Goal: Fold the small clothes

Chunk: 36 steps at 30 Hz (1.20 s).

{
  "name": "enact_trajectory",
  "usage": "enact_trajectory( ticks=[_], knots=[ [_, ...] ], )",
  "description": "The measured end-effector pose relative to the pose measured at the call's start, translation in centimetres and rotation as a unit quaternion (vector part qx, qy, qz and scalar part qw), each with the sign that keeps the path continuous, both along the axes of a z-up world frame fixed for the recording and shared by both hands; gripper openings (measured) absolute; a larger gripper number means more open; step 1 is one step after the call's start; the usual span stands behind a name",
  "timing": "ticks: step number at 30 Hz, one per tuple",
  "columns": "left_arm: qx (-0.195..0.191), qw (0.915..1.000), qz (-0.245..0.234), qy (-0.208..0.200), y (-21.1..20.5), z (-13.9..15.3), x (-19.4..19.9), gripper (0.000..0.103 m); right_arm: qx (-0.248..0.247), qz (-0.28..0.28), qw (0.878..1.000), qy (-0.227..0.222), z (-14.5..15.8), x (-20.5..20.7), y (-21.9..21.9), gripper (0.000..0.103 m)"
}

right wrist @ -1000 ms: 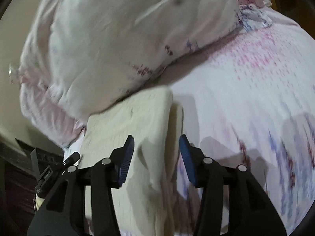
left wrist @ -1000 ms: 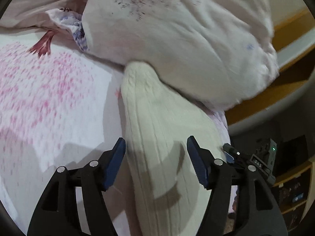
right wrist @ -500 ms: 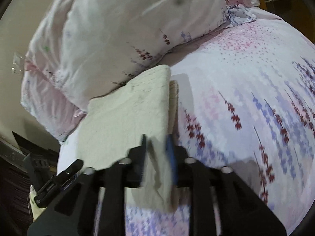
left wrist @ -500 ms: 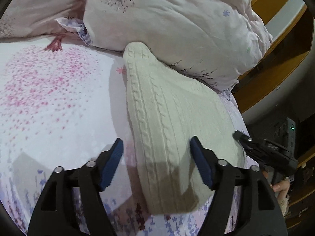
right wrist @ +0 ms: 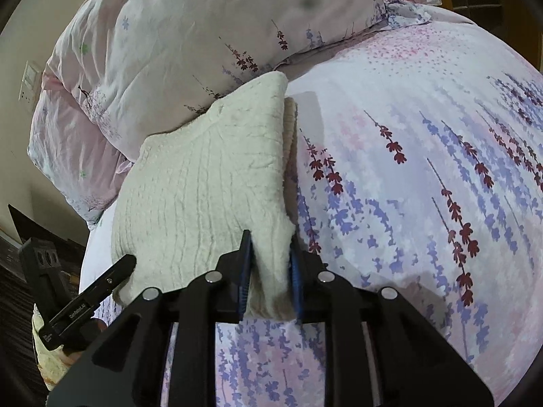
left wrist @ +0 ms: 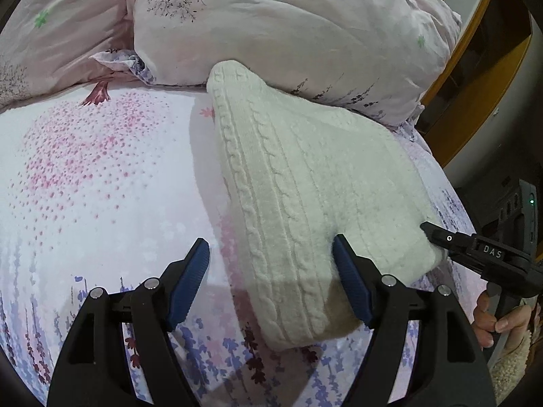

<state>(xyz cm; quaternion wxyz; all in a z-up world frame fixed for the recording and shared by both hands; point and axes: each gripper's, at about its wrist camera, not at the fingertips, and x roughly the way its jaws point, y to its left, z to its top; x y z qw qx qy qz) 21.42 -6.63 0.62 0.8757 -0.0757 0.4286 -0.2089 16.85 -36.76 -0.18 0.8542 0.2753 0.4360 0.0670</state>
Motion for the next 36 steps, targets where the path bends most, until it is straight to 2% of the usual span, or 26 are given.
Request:
enact_trajectory(
  ticks=[3,5,6,8,11,14,18,21,23,25,27,28,29,31,34,36],
  knots=[
    [0.007,1.0000,-0.003,-0.006,-0.3,-0.1,0.1,0.076,-0.002,-0.003,1.000,0.008,0.0,0.0,-0.4,0.030],
    [-0.002,1.0000,-0.006,0.001,0.0,0.1,0.2,0.076,-0.002,-0.005,1.000,0.015,0.3,0.1,-0.6,0.044],
    [-0.010,0.9999,-0.007,0.007,0.4,0.2,0.2,0.077,0.009,-0.005,1.000,0.015,0.6,0.1,-1.0,0.046],
    [-0.060,0.9976,-0.005,0.035,1.7,0.4,1.0,0.080,0.048,-0.007,0.999,0.007,1.3,0.4,-2.0,0.063],
    [-0.123,0.9900,0.006,0.070,3.2,0.4,2.5,0.080,0.089,-0.009,0.996,-0.002,2.2,1.8,-3.1,0.069],
    [-0.165,0.9808,0.018,0.102,3.8,-0.1,4.4,0.081,0.095,-0.004,0.995,0.014,2.2,4.2,-3.3,0.070],
    [-0.179,0.9757,0.022,0.125,3.3,-0.7,6.3,0.081,0.111,0.008,0.993,0.044,0.6,7.3,-3.3,0.069],
    [-0.186,0.9741,0.016,0.127,2.5,-0.9,7.2,0.081,0.124,0.018,0.990,0.057,-0.6,8.6,-3.0,0.069],
    [-0.193,0.9727,0.012,0.127,2.1,-0.9,7.6,0.080,0.135,0.029,0.989,0.048,-0.8,8.8,-2.7,0.068],
    [-0.208,0.9677,0.004,0.142,1.5,-1.4,8.0,0.078,0.149,0.044,0.987,0.047,-1.2,8.9,-2.3,0.061],
    [-0.205,0.9691,0.007,0.136,1.0,-1.4,8.1,0.077,0.154,0.050,0.986,0.046,-1.7,9.1,-1.7,0.047],
    [-0.201,0.9703,0.005,0.134,0.8,-1.3,8.2,0.069,0.158,0.052,0.985,0.048,-2.0,9.1,-1.5,0.037],
    [-0.200,0.9704,0.004,0.135,0.8,-1.4,8.2,0.065,0.171,0.053,0.983,0.048,-2.4,9.2,-1.4,0.032],
    [-0.215,0.9671,0.001,0.136,1.1,-1.4,8.2,0.049,0.185,0.053,0.981,0.039,-2.4,9.0,-1.4,0.029],
    [-0.231,0.9640,-0.017,0.131,2.0,-0.6,7.7,0.041,0.191,0.056,0.980,0.012,-0.9,8.0,-0.7,0.026],
    [-0.226,0.9671,-0.030,0.113,2.5,0.6,6.9,0.040,0.189,0.065,0.980,-0.006,0.4,7.3,0.1,0.026]
  ],
)
